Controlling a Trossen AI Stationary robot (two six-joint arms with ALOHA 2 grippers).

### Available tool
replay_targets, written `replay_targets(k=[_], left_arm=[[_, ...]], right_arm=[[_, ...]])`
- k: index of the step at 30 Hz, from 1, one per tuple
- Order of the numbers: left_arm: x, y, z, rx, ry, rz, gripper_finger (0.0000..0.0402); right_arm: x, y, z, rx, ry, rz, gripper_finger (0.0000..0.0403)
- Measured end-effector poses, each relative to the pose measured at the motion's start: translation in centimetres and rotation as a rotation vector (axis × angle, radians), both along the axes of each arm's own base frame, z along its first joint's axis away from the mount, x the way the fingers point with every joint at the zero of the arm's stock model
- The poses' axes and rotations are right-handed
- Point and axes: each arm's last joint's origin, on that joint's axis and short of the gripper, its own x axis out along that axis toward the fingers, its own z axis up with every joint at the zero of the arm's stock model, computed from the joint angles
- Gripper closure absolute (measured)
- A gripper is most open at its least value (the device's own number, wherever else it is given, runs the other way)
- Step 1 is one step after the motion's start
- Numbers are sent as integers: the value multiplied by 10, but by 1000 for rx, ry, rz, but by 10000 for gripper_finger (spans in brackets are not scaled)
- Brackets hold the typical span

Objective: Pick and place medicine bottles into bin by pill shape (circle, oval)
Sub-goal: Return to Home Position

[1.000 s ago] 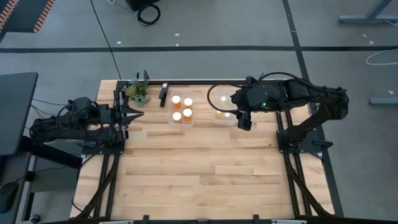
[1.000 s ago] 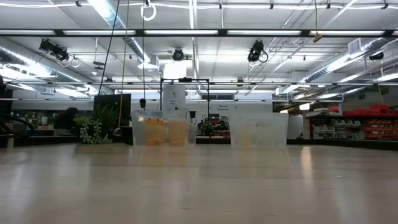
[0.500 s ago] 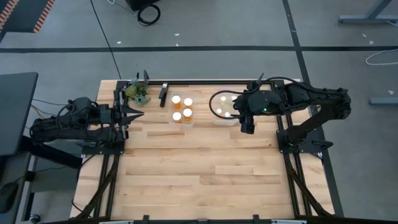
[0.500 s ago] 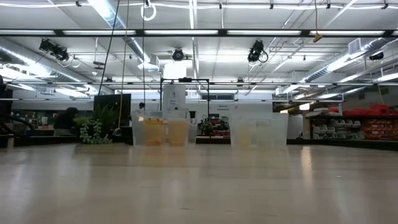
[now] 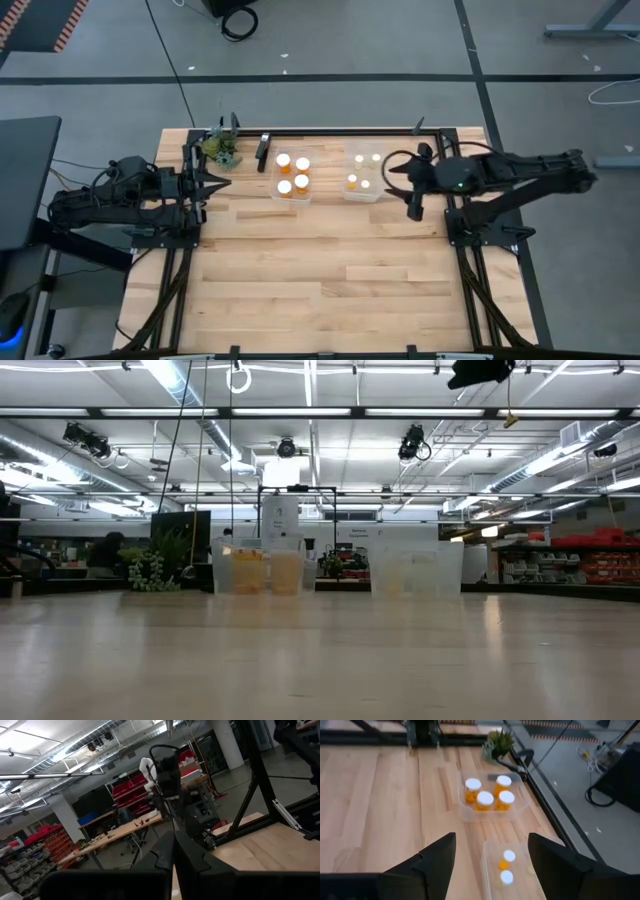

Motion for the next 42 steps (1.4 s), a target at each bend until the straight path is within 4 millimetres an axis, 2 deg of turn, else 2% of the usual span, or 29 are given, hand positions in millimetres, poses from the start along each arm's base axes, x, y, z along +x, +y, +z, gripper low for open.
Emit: replay_targets(k=[9, 16, 22, 26, 42], left_arm=[[0, 0, 0, -6, 0, -1, 380], [0, 0, 0, -4, 0, -1, 383], [0, 0, 0, -7, -1, -1, 378], [0, 0, 0, -7, -1, -2, 382], [0, 0, 0, -5, -1, -1, 384]], right_arm=[[-27, -4, -41, 7, -171, 10, 148], [-44, -6, -49, 44, -316, 16, 148], [-48, -6, -52, 12, -444, 66, 148], [-48, -6, -61, -19, -488, 77, 148], [-52, -7, -124, -30, -588, 75, 148]])
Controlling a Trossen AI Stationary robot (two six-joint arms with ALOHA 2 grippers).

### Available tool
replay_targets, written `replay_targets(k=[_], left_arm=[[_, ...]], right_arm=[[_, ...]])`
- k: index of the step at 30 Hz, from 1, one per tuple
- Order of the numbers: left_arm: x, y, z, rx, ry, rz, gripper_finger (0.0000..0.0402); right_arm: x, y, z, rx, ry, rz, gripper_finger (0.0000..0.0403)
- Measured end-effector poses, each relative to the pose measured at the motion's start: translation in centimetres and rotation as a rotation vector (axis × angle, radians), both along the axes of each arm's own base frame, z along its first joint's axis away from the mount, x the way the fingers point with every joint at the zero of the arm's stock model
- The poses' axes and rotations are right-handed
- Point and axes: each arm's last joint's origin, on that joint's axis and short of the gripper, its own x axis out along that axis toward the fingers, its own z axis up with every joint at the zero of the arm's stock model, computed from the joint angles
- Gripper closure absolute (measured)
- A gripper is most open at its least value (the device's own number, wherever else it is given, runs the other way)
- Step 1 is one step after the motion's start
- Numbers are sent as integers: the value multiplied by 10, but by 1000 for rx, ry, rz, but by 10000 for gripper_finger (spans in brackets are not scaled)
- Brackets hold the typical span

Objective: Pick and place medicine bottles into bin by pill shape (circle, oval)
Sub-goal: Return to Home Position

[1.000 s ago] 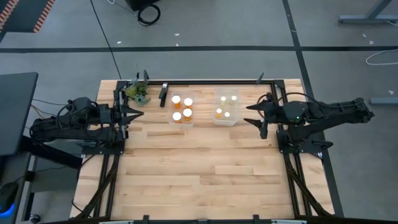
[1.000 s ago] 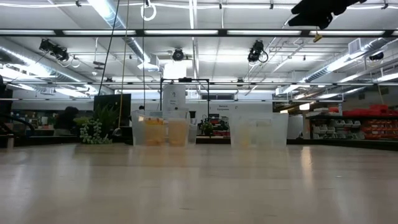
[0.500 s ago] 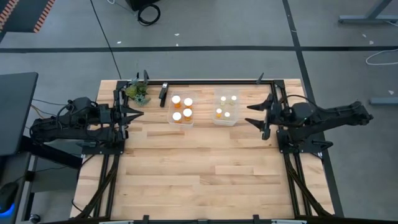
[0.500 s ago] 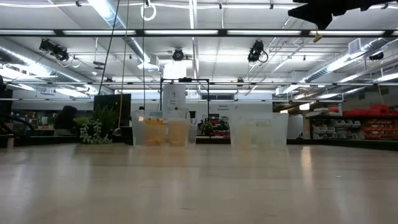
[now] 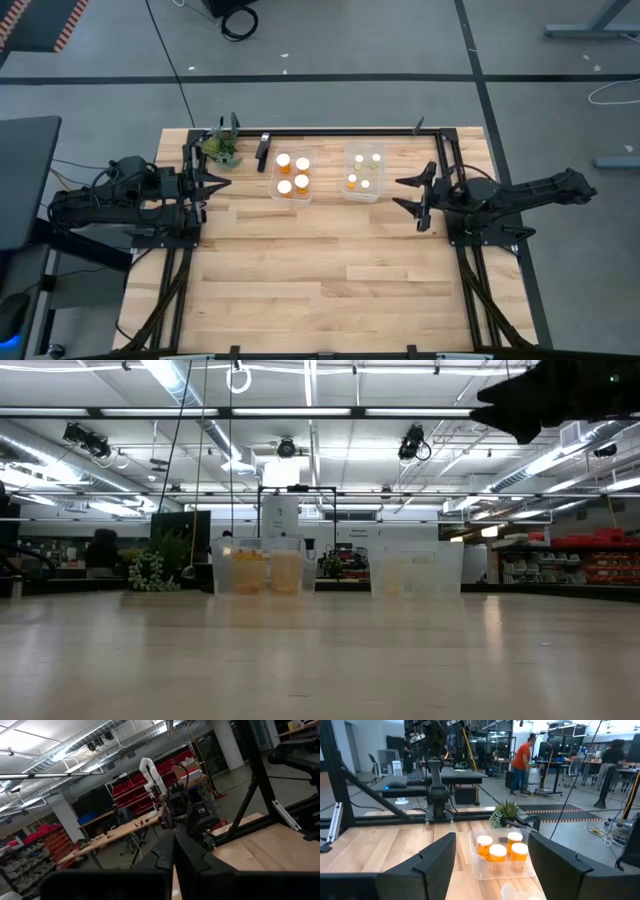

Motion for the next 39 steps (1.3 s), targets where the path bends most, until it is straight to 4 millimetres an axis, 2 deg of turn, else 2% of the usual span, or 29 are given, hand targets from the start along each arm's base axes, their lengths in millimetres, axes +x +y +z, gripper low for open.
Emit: replay_targets(k=[14, 21, 33, 39], left_arm=[[0, 0, 0, 1, 0, 0, 378], [0, 0, 0, 1, 0, 0, 385], [0, 0, 0, 4, 4, 0, 378], [0, 0, 0, 6, 4, 1, 385]], right_arm=[[-5, -1, -54, 74, 33, -1, 148], [-10, -2, -70, 99, 19, 0, 148], [-10, -1, -70, 88, 37, 23, 148], [-13, -1, -50, 41, -20, 50, 148]])
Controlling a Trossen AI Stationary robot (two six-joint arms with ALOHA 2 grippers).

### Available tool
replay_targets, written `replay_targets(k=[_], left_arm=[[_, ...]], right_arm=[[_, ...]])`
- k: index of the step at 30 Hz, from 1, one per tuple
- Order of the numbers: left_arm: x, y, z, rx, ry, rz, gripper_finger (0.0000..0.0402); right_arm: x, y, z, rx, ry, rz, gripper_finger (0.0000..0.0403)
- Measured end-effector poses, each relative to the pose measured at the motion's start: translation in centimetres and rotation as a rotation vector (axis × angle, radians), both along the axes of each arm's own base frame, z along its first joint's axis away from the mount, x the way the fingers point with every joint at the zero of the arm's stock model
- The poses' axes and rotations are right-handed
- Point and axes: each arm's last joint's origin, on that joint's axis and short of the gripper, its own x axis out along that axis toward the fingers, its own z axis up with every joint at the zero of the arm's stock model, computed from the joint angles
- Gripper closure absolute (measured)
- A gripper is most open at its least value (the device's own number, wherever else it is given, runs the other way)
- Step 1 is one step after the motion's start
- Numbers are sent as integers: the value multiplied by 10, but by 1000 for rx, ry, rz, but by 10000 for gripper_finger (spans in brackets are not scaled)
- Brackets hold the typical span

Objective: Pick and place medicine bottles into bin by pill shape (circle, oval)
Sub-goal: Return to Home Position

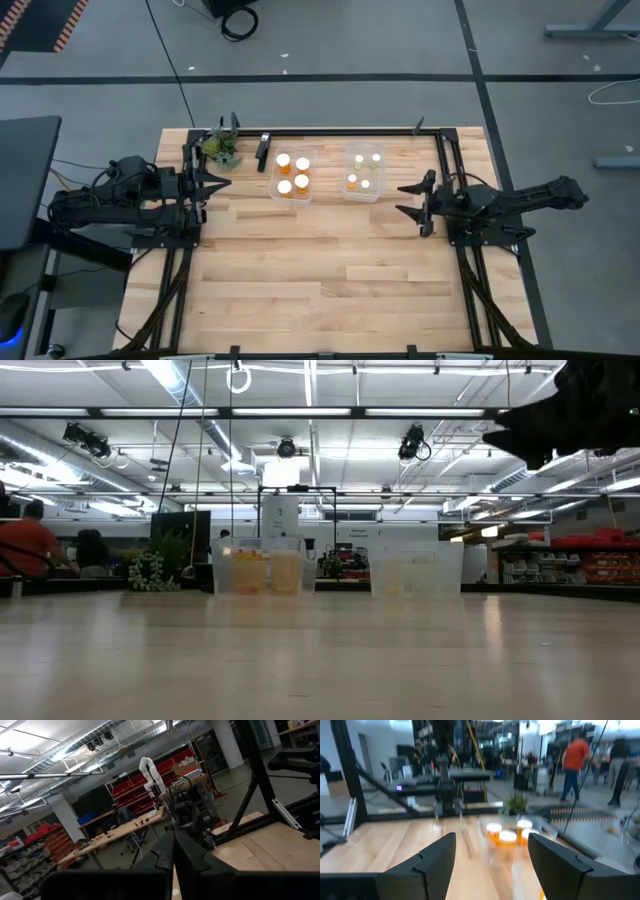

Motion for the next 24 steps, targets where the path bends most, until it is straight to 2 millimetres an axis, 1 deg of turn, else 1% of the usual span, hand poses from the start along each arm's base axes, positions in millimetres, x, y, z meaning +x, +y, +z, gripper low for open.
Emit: replay_targets(k=[3, 8, 11, 17, 22, 24], left_arm=[[0, 0, 0, 0, 0, 0, 382], [0, 0, 0, 0, 0, 0, 375], [0, 0, 0, 1, 0, 1, 377], [0, 0, 0, 1, 0, 0, 385], [0, 0, 0, 0, -1, 0, 381], [0, 0, 0, 0, -1, 0, 378]], right_arm=[[-5, -1, 9, -26, -56, 0, 148], [-16, -2, 12, -43, -108, -3, 148], [-21, -3, 10, -28, -94, 4, 148], [-20, -2, 5, -6, -70, 17, 148], [-19, -2, 2, 18, -44, 40, 148], [-18, -1, -2, 36, -36, 52, 148]])
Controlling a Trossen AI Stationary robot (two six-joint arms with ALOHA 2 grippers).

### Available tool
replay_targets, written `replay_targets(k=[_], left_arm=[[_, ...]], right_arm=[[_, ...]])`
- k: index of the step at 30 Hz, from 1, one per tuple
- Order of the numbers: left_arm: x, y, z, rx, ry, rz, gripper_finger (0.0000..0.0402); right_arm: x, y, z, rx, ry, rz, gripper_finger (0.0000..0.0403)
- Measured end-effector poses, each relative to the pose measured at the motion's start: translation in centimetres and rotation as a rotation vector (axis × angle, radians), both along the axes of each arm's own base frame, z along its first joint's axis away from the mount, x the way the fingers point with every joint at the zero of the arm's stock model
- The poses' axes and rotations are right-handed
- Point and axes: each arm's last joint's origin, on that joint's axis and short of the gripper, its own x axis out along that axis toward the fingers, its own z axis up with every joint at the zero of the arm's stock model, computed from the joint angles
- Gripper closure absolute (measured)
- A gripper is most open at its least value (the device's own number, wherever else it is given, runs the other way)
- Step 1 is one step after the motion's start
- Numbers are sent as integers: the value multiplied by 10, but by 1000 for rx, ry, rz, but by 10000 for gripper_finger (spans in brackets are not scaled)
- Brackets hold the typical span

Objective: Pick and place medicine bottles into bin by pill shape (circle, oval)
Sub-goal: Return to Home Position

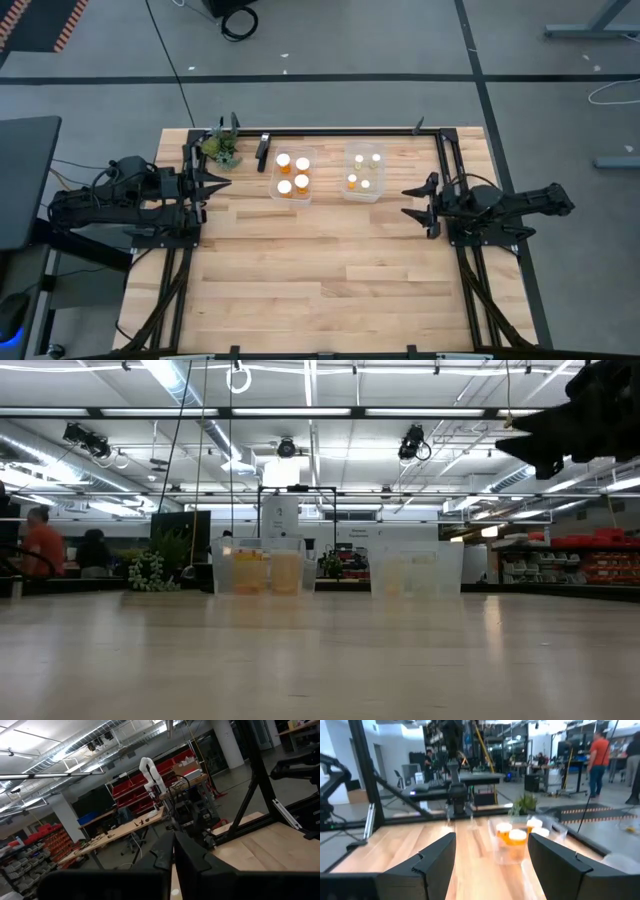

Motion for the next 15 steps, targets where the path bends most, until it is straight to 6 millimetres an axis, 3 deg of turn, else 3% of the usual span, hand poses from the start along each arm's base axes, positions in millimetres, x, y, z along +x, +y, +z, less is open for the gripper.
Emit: replay_targets(k=[4, 15], left_arm=[[0, 0, 0, 0, 0, 0, 379], [0, 0, 0, -19, -3, -3, 383]], right_arm=[[4, 1, -15, 21, 27, 6, 148], [5, 1, -16, 25, 33, 14, 148]])
